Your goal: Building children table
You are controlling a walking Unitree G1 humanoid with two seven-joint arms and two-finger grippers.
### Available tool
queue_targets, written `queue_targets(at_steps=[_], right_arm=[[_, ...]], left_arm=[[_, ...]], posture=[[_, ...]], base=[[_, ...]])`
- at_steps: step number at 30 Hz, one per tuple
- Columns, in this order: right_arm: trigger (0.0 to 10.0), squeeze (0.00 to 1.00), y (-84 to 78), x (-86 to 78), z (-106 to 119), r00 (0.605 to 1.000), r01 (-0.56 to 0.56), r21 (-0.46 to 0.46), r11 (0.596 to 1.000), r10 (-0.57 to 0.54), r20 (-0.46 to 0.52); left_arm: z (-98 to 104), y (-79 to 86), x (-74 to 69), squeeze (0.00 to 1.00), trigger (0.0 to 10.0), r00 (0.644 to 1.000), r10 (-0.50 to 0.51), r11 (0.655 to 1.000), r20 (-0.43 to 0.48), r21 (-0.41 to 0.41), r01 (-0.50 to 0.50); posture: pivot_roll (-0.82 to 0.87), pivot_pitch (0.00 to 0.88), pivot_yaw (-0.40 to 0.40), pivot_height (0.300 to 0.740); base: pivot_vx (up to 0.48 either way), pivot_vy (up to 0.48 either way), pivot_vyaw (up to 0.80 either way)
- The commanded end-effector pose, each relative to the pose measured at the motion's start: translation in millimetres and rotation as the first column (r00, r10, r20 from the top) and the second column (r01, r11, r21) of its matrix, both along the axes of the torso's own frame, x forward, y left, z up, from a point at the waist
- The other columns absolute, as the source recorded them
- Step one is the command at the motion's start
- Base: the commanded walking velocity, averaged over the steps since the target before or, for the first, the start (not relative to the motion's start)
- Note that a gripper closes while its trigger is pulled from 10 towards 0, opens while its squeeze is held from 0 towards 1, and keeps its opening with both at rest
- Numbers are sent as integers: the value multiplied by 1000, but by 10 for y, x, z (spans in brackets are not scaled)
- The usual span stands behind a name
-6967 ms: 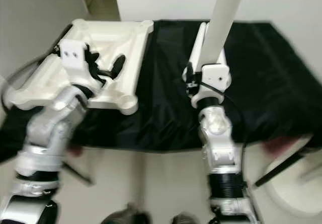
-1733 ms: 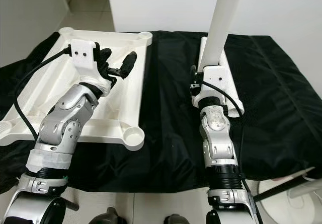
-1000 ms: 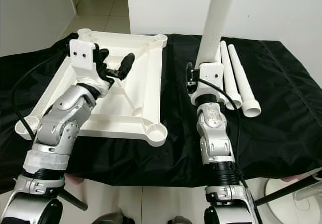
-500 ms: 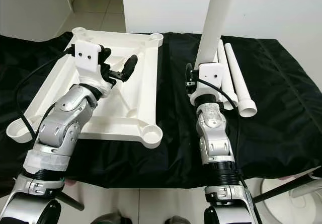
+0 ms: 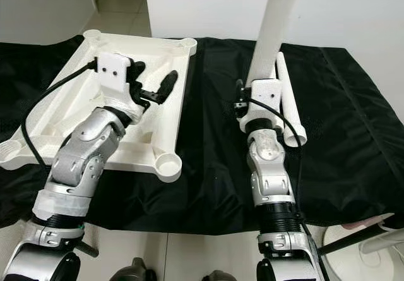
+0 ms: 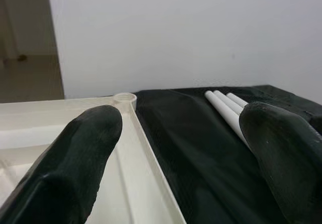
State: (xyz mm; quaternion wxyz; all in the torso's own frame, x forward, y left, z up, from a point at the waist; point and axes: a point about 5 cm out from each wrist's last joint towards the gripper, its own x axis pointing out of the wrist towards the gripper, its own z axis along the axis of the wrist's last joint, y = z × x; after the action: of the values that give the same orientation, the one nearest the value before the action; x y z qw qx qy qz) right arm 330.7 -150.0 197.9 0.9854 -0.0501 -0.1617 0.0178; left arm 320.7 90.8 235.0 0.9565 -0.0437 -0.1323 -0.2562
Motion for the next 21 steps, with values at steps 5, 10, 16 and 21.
queue_targets(at_steps=[5, 10, 16, 21], right_arm=[[10000, 0, 10, -9, 13, 1000, 2, 5, 1000, -2, 15], [10000, 0, 10, -15, 4, 1000, 5, 7, 1000, -5, 13], [10000, 0, 12, -17, -1, 1000, 5, 9, 1000, -5, 11], [10000, 0, 16, -15, -4, 1000, 3, 8, 1000, -4, 10]], left_arm=[[14, 2, -7, 0, 10000, 1000, -16, 1000, -7, -9, 16], [14, -3, -2, 0, 10000, 1000, -22, 1000, -10, -4, 22], [20, -9, -10, 0, 10000, 1000, -27, 1000, -4, -2, 27], [24, -20, -20, 0, 10000, 1000, -29, 999, 9, 18, 29]], posture=[[60, 0, 18, 740], [58, 0, 23, 740], [59, 0, 23, 740], [59, 0, 23, 740]], base=[[0, 165, 0], [0, 471, 0], [0, 253, 0], [0, 0, 0]])
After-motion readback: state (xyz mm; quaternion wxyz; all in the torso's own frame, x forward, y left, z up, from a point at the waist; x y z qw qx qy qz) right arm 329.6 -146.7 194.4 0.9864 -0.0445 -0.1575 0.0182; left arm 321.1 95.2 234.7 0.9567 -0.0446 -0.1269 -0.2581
